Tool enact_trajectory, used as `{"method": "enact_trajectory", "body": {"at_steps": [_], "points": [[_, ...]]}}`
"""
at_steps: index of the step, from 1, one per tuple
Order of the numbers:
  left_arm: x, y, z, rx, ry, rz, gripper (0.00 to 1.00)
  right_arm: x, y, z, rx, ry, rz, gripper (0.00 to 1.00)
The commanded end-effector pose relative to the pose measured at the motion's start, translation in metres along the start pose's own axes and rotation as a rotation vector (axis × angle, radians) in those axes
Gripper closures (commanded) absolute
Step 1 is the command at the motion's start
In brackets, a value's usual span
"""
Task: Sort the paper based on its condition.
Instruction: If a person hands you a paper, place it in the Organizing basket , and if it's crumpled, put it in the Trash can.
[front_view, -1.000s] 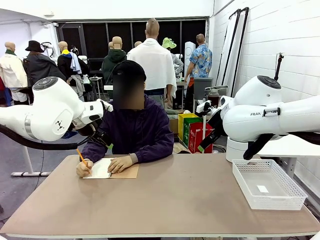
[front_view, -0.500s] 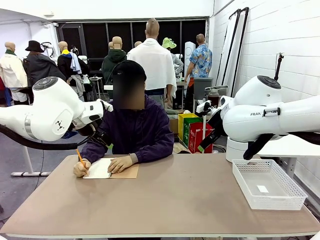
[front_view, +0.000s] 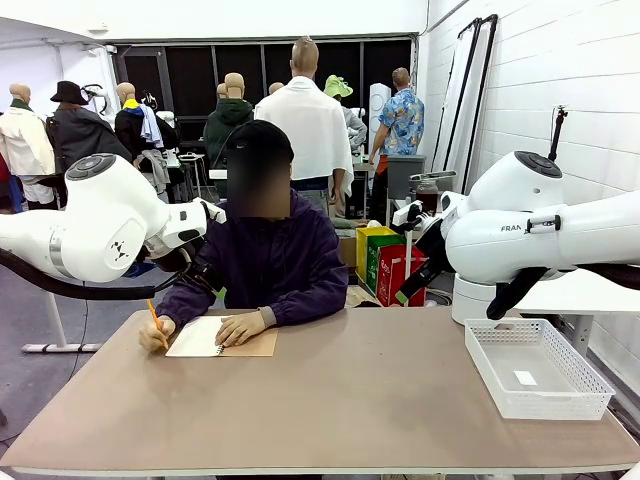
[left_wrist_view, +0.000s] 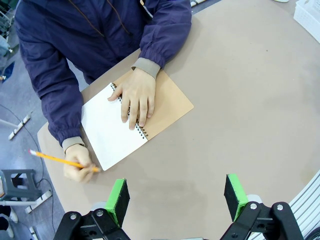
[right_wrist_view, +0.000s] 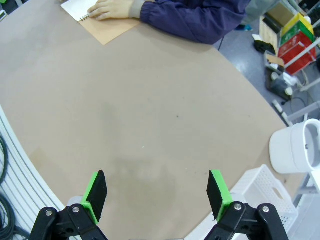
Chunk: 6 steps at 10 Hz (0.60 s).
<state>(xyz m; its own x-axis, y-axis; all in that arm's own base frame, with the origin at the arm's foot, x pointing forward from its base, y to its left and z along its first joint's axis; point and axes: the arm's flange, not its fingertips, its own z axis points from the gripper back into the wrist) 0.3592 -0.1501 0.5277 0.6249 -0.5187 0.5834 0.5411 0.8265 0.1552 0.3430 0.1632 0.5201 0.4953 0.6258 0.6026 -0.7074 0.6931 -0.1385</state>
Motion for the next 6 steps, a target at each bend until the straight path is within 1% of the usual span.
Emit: {"method": "enact_trajectory", "body": {"at_steps": [1,6], "points": [[-0.0004,0.0012,-0.0012,-0.006,0.006,0.005,0.00,0.0000,0.0001,-0.0001,0.001,0.000,-0.003,0.00],[-0.0004,0.0012,-0.0012,-0.006,0.006,0.005,0.00,0.0000,0.0001,-0.0001,0.001,0.000,-0.003,0.00]]}}
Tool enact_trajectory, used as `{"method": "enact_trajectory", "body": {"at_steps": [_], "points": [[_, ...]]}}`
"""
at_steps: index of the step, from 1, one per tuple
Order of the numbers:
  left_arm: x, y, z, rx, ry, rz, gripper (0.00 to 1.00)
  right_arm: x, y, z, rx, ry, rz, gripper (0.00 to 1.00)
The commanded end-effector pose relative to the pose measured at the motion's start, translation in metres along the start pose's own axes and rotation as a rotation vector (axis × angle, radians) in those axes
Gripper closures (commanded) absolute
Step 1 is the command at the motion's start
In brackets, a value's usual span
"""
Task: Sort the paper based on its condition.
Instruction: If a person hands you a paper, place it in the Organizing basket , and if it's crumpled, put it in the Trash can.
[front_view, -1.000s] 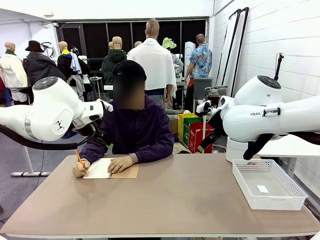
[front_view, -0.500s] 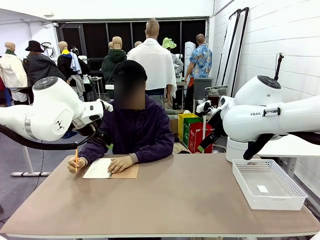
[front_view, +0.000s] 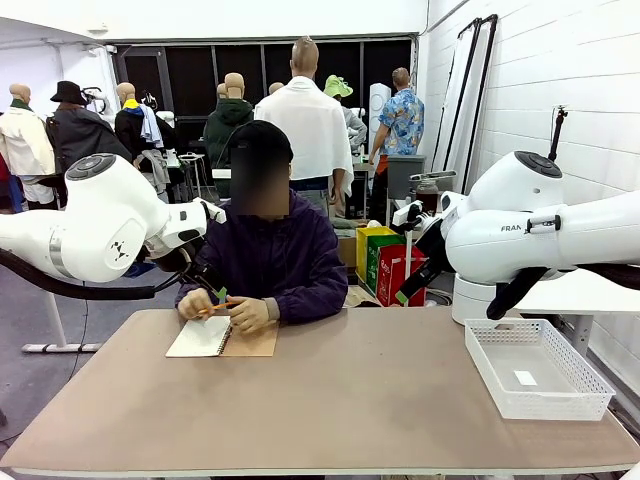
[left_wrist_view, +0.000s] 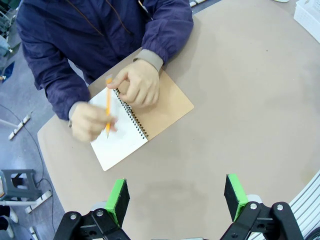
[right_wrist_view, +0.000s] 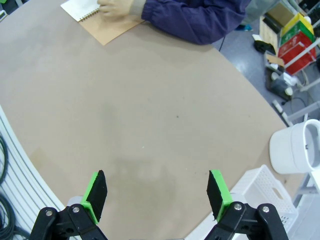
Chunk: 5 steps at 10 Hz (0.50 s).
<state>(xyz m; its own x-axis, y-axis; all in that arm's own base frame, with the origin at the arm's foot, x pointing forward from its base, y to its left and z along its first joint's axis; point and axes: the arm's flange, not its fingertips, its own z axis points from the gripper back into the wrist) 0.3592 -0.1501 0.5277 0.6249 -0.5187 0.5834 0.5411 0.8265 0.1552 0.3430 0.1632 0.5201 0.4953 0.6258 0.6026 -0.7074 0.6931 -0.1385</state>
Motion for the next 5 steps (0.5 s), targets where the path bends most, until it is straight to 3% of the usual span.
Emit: {"method": "enact_trajectory", "body": {"at_steps": [1,5], "points": [[-0.0004,0.0012,-0.0012,-0.006,0.006,0.005,0.00,0.0000,0.0001,-0.0001,0.001,0.000,-0.003,0.00],[-0.0004,0.0012,-0.0012,-0.006,0.006,0.005,0.00,0.0000,0.0001,-0.0001,0.001,0.000,-0.003,0.00]]}}
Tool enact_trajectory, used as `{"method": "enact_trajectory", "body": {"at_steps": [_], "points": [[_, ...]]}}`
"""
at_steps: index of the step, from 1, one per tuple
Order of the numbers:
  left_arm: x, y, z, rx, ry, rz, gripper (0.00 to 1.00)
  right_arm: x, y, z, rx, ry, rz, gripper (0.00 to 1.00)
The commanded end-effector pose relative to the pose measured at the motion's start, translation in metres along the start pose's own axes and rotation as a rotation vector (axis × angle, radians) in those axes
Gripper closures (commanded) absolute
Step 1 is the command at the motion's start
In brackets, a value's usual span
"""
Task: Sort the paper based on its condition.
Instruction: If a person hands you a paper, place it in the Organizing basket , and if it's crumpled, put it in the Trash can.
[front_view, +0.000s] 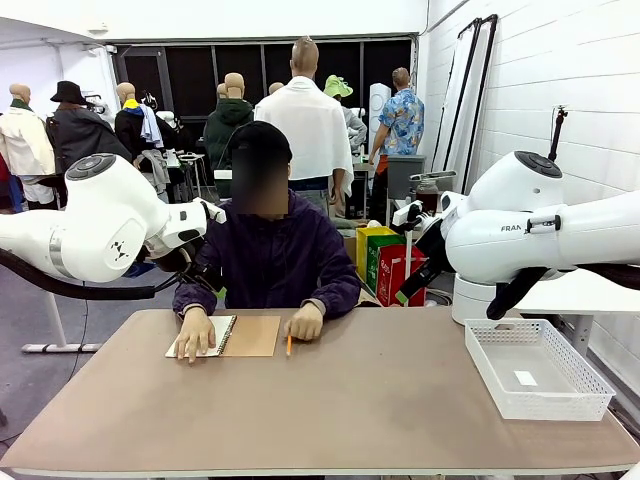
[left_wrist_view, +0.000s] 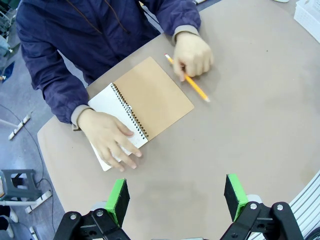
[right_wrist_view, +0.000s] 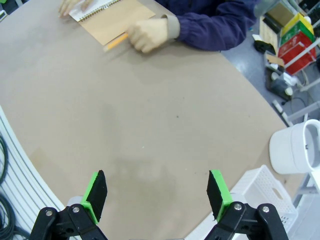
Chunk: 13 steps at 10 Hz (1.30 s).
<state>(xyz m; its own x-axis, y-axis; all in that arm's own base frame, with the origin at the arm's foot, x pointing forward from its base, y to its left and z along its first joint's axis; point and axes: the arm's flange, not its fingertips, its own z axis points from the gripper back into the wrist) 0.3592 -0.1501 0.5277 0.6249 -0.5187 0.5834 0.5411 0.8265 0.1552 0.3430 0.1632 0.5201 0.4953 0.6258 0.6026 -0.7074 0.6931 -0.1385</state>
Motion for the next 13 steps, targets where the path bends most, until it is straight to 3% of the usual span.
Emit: {"method": "enact_trajectory", "body": {"at_steps": [1,13], "points": [[-0.0004,0.0012,-0.0012,-0.006,0.006,0.005,0.00,0.0000,0.0001,-0.0001,0.001,0.000,-0.003,0.00],[-0.0004,0.0012,-0.0012,-0.006,0.006,0.005,0.00,0.0000,0.0001,-0.0001,0.001,0.000,-0.003,0.00]]}}
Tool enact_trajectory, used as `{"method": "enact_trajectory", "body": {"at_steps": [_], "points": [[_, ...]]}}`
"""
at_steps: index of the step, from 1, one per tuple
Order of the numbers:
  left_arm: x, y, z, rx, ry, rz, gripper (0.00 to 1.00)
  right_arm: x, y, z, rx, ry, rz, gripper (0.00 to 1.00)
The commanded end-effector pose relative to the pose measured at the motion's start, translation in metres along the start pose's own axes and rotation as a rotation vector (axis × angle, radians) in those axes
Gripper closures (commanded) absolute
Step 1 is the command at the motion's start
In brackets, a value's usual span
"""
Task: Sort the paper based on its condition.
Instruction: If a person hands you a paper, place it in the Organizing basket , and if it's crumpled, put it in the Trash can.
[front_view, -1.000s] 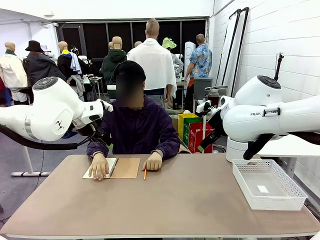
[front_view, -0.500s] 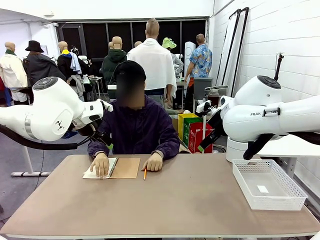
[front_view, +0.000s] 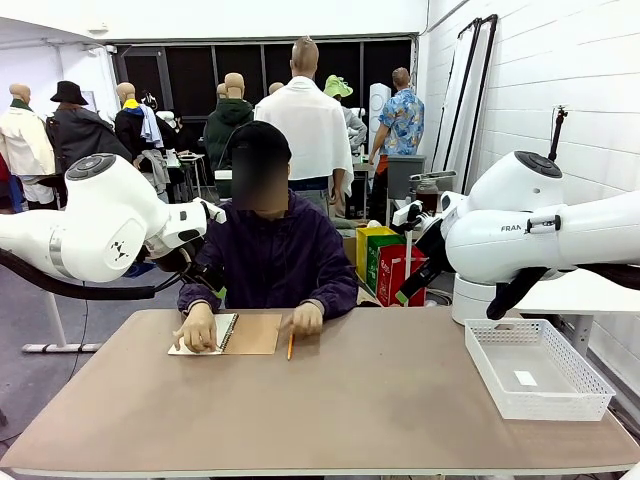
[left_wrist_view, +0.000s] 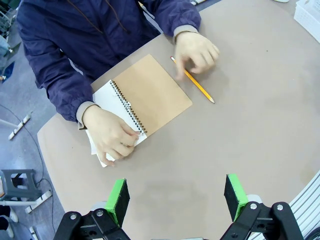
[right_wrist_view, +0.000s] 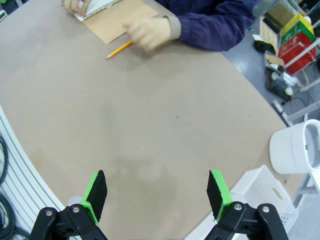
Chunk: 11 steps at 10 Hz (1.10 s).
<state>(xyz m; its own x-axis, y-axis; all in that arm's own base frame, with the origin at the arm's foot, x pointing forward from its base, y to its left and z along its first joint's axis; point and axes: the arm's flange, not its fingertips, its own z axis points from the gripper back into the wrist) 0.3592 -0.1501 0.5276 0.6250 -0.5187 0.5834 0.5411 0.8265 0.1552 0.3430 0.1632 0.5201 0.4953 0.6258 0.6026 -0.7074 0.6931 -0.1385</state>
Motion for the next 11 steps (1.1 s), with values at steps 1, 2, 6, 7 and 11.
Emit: {"method": "enact_trajectory", "body": {"at_steps": [1,2,6,7,11], "points": [[-0.0004,0.0012,-0.0012,-0.006,0.005,0.005,0.00,0.0000,0.0001,-0.0001,0.001,0.000,-0.003,0.00],[-0.0004,0.0012,-0.0012,-0.006,0.005,0.005,0.00,0.0000,0.0001,-0.0001,0.001,0.000,-0.003,0.00],[-0.0004,0.0012,-0.0012,-0.006,0.005,0.005,0.00,0.0000,0.0001,-0.0001,0.001,0.000,-0.003,0.00],[-0.0004,0.0012,-0.0012,-0.006,0.005,0.005,0.00,0.0000,0.0001,-0.0001,0.001,0.000,-0.003,0.00],[-0.0004,0.0012,-0.0012,-0.006,0.005,0.005,0.00,0.0000,0.0001,-0.0001,0.001,0.000,-0.003,0.00]]}}
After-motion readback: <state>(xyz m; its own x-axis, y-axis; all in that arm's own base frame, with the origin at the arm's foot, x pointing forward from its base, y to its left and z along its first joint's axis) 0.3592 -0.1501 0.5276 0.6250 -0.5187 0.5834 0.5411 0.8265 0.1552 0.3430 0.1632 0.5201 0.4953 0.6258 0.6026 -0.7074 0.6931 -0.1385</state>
